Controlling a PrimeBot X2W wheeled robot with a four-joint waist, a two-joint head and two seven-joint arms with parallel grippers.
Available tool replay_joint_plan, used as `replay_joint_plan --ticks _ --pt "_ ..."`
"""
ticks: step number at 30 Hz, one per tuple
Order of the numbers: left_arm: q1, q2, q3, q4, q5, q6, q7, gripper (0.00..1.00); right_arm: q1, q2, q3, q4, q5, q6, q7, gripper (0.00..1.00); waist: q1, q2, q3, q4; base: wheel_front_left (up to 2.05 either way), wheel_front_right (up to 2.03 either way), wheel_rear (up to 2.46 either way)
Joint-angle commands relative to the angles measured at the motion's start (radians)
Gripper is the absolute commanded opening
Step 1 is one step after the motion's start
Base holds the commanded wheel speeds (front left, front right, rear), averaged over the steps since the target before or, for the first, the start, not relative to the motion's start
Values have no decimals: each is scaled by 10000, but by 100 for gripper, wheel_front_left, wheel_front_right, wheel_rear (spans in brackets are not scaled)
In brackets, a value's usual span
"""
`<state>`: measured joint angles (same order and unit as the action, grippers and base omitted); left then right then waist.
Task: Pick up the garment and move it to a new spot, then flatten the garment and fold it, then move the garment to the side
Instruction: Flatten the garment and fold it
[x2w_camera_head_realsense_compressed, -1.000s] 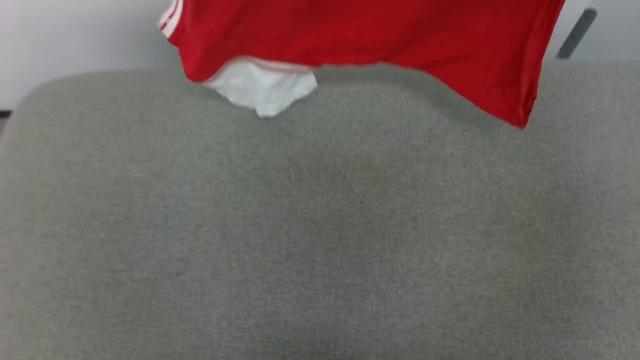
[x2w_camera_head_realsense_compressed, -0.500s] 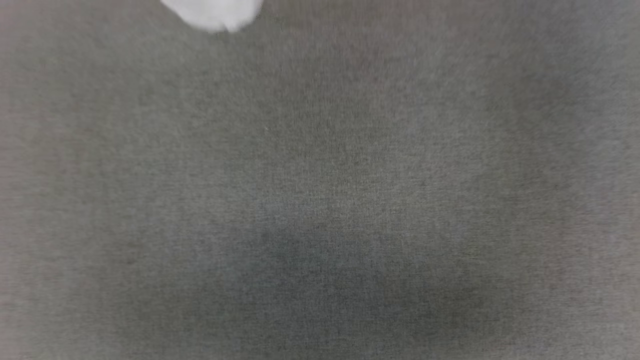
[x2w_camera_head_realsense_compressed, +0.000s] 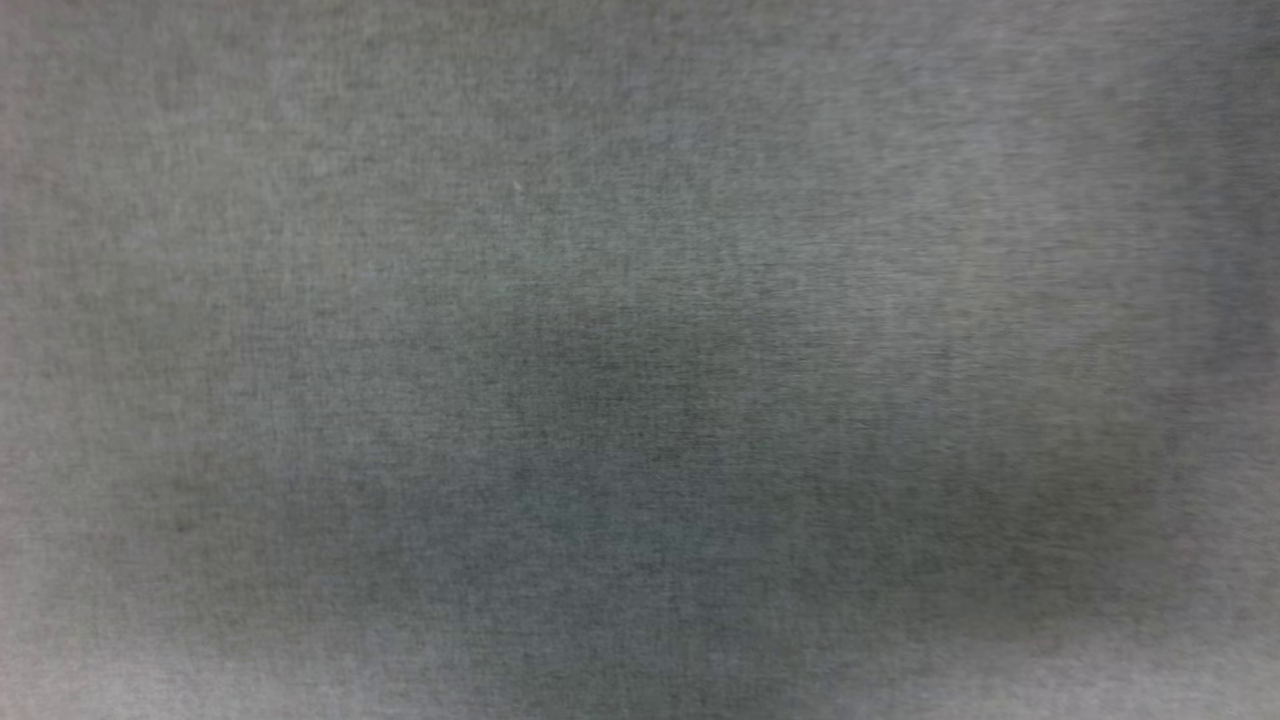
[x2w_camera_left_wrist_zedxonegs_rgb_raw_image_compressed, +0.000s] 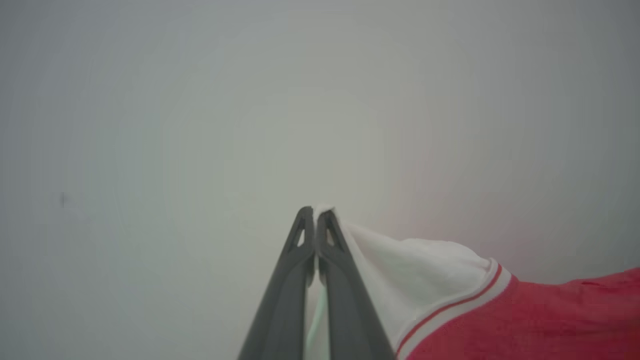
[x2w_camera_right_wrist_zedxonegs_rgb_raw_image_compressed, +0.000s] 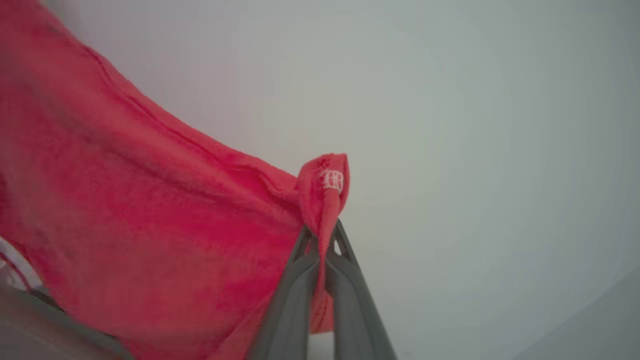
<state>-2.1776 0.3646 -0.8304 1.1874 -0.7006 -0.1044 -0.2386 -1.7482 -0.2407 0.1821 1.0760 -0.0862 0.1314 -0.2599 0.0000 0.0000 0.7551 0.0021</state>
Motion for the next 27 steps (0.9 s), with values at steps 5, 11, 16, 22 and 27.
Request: replay_joint_plan --ticks 5,11,16,22,27 --pt "1144 -257 -60 342 -305 -161 -105 0 584 188 -588 182 -613 -14 -44 0 0 0 339 626 0 0 0" --pt "2054 -267 -146 456 -653 -242 71 0 1014 320 -902 449 -946 -14 -43 0 0 0 -191 813 0 0 0" --pt "3000 -167 -429 -222 -1053 -239 344 0 1596 295 -763 702 -794 -14 -43 0 0 0 -893 926 0 0 0" --pt "4855 265 -1033 -1727 -1961 -242 1121 0 2514 301 -212 1001 -123 -14 -44 0 0 0 -1942 1023 0 0 0" --pt "6686 968 -1558 -3433 -2875 -240 2020 0 3446 223 648 1303 919 -14 -27 0 0 0 -2828 1119 0 0 0"
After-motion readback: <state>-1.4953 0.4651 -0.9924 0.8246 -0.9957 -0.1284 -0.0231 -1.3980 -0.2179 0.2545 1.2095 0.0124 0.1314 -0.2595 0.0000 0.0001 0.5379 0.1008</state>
